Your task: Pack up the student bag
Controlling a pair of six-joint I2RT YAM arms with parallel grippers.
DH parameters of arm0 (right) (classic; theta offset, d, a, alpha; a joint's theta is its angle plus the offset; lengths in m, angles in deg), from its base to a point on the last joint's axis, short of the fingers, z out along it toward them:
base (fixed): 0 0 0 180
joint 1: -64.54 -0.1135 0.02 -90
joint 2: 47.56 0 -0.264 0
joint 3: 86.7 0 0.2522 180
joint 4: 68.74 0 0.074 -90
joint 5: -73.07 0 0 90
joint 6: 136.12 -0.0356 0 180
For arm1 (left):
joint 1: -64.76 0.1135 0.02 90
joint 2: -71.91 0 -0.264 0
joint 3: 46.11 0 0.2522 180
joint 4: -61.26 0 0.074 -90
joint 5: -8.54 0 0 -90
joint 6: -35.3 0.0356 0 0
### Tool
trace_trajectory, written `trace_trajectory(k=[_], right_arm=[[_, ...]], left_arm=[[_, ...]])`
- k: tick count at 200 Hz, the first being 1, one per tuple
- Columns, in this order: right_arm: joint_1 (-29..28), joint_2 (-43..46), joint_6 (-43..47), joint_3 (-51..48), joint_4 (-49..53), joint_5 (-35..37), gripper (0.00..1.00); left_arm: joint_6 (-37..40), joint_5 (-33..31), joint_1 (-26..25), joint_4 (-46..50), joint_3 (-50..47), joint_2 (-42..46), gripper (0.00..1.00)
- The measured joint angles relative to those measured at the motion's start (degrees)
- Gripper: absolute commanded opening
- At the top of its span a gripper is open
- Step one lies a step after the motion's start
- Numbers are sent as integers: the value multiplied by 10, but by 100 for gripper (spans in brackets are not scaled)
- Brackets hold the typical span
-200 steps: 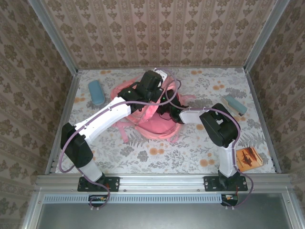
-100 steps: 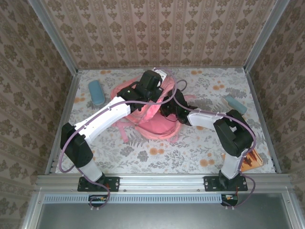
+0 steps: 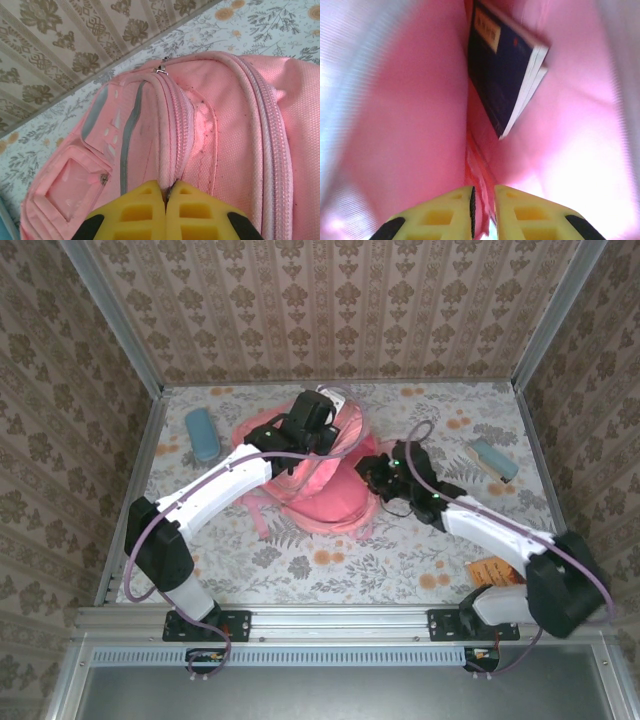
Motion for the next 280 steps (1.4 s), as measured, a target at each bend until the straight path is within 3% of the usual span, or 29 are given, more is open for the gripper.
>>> trace_trajectory(k=[21, 40, 83, 116, 149, 205, 280], right_arm=[[25, 70, 58, 1, 75, 55, 31], [54, 99, 128, 18, 160, 98, 51], [156, 104, 250, 41, 305, 160, 81], [208, 104, 303, 38, 379, 195, 96], [278, 102, 314, 20, 427, 220, 99], [456, 62, 297, -36, 476, 206, 99], [550, 35, 293, -78, 485, 151, 98]], left_arm=[[-11, 20, 12, -5, -17, 0, 5], [-20, 40, 23, -8, -34, 0, 14], [-74, 102, 41, 0, -59, 0, 65], [-126, 132, 66, -5, -96, 16, 82], [-151, 152, 91, -17, -114, 31, 89], [-159, 165, 94, -26, -114, 31, 97], [-159, 172, 94, -28, -114, 31, 98]])
